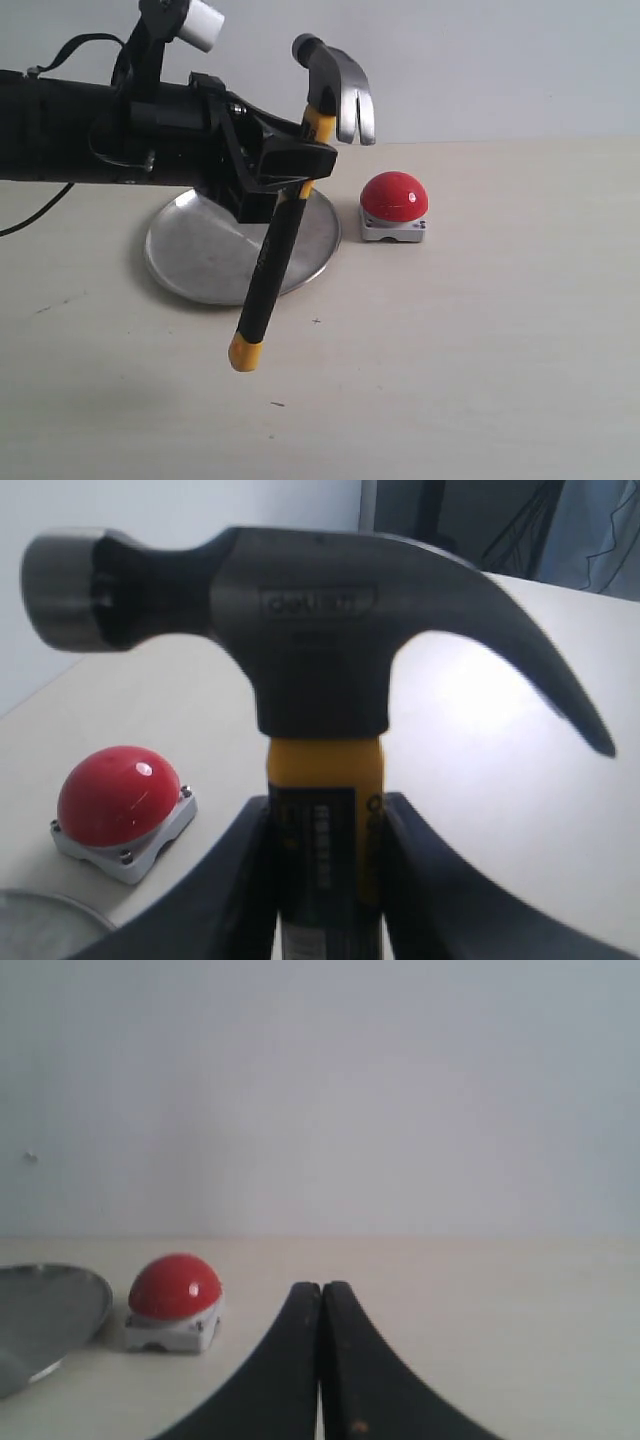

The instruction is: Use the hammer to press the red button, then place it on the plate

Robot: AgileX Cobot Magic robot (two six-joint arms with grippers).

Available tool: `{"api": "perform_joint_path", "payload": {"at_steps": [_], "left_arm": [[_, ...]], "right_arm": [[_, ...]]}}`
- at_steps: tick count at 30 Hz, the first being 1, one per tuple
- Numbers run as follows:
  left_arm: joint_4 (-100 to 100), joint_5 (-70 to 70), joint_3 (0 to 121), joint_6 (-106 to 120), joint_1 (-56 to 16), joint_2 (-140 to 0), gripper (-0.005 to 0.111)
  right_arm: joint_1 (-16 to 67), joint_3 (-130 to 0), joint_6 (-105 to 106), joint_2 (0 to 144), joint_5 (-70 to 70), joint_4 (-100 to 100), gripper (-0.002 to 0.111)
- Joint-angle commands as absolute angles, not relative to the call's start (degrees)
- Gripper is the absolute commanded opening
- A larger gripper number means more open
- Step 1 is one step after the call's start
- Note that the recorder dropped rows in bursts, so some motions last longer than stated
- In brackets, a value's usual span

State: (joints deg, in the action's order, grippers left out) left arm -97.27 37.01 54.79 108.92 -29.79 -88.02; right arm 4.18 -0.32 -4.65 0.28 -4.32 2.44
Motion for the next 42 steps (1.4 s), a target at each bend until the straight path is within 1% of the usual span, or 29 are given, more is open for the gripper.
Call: {"api": "perform_joint_path", "payload": {"at_steps": [1,9,12,16,20,23,25,27,30,35,39,42], "left_arm": [[-99.9,39.7,55.9,109.0,-29.6,-86.4,0.000],[-99.9,39.7,56.0,109.0,-29.6,-86.4,0.000],[-99.9,39.7,56.0,109.0,-29.6,-86.4,0.000],[-99.9,39.5,56.2,109.0,-29.6,-86.4,0.000],[-99.9,38.9,56.2,109.3,-29.6,-86.4,0.000],[-99.9,37.3,56.3,109.7,-29.6,-86.0,0.000],[-99.9,36.7,56.3,109.7,-29.6,-85.8,0.000],[-99.9,36.7,56.3,109.7,-29.6,-85.8,0.000],[-99.9,36.7,56.3,109.6,-29.6,-85.8,0.000],[-99.9,36.7,56.3,109.5,-29.6,-85.8,0.000],[-99.9,36.7,56.3,109.4,-29.6,-85.8,0.000],[-99.9,36.7,56.3,109.4,-29.6,-85.8,0.000]], "right_arm": [[3.9,0.0,-4.7,0.0,1.9,2.9,0.000],[3.9,0.0,-25.9,0.0,1.9,-14.4,0.000],[3.9,0.0,-26.1,0.0,2.5,-14.5,0.000],[3.9,0.0,-26.7,0.0,7.4,-15.3,0.000],[3.9,0.0,-39.2,0.0,9.4,-19.5,0.000],[3.9,-1.1,-35.3,0.0,17.6,-19.0,0.000],[3.9,-5.5,-24.2,0.0,18.4,-19.0,0.000],[3.9,-10.1,-13.5,2.6,15.4,-19.0,0.000],[3.9,-17.4,-0.9,10.3,4.9,-19.8,0.000],[3.9,-28.6,1.0,28.3,-18.9,-17.7,0.000],[4.0,-32.3,0.9,41.3,-27.8,-16.6,0.000],[6.0,-32.4,7.3,48.4,-30.7,-22.7,0.000]]}}
